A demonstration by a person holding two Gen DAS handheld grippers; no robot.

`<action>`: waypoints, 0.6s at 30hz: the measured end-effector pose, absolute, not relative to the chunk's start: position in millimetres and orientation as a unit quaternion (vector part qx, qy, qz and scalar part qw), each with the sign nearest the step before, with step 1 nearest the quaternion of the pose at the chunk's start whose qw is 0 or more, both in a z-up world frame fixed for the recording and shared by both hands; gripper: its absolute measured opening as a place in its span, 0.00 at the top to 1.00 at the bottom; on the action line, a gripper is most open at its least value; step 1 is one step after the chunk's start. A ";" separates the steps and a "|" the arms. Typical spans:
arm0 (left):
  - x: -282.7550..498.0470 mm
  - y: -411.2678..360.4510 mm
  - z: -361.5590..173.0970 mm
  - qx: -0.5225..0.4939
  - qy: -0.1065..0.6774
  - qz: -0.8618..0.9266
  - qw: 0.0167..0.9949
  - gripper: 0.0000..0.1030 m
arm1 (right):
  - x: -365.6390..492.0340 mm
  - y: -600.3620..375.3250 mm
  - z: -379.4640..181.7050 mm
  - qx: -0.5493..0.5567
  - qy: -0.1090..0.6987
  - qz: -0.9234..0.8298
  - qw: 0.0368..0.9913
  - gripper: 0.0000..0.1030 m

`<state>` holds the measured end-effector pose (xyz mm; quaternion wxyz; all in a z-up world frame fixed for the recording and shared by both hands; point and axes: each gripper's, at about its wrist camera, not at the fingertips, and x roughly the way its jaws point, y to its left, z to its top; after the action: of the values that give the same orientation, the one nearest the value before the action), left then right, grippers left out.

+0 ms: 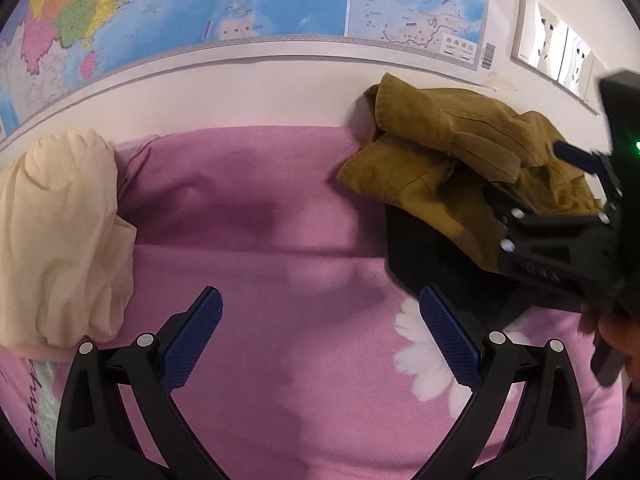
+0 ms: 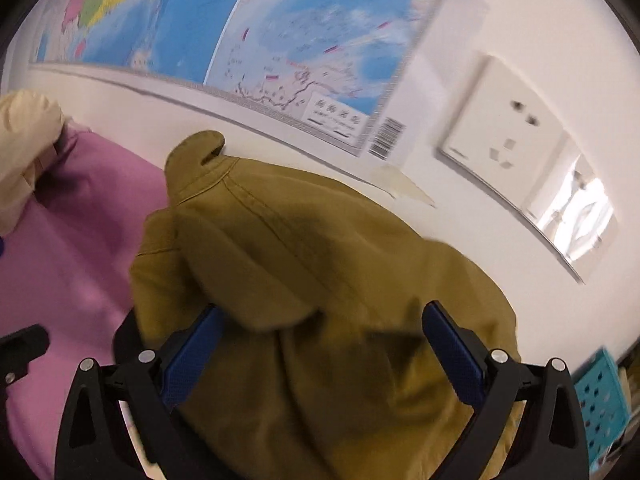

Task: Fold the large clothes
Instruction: 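Grasp the olive shirt with the right gripper and lift it off the pile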

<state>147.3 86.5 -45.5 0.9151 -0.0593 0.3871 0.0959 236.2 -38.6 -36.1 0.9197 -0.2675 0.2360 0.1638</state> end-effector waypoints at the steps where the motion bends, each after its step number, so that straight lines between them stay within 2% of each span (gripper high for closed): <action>1: 150.0 86.9 -47.0 -0.057 0.388 0.094 0.915 0.05 | 240.4 -37.3 -36.2 -0.267 0.234 0.166 0.920 0.16; 2: 152.5 87.3 -48.4 -0.054 0.389 0.093 0.915 0.05 | 246.7 -36.8 -35.3 -0.263 0.237 0.175 0.919 0.22; 3: 155.1 88.5 -49.7 -0.052 0.390 0.092 0.915 0.05 | 250.9 -37.2 -33.4 -0.262 0.240 0.178 0.918 0.32; 4: 157.8 89.2 -51.2 -0.051 0.390 0.088 0.915 0.05 | 252.5 -38.7 -31.0 -0.261 0.238 0.178 0.918 0.54; 6: 161.4 89.4 -53.3 -0.048 0.391 0.084 0.915 0.05 | 253.8 -45.0 -21.9 -0.256 0.239 0.175 0.920 0.78; 7: 164.5 90.7 -54.5 -0.050 0.391 0.077 0.916 0.05 | 252.9 -54.0 -12.7 -0.239 0.242 0.182 0.923 0.85; 18: 192.4 80.2 -49.0 -0.089 0.364 -0.038 0.927 0.05 | 222.9 -146.1 75.9 -0.079 0.203 0.214 0.952 0.88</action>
<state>192.4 80.2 -49.0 0.9265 -0.0892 0.3636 -0.0376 222.9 -146.1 75.9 0.9523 -0.0793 0.2028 0.2140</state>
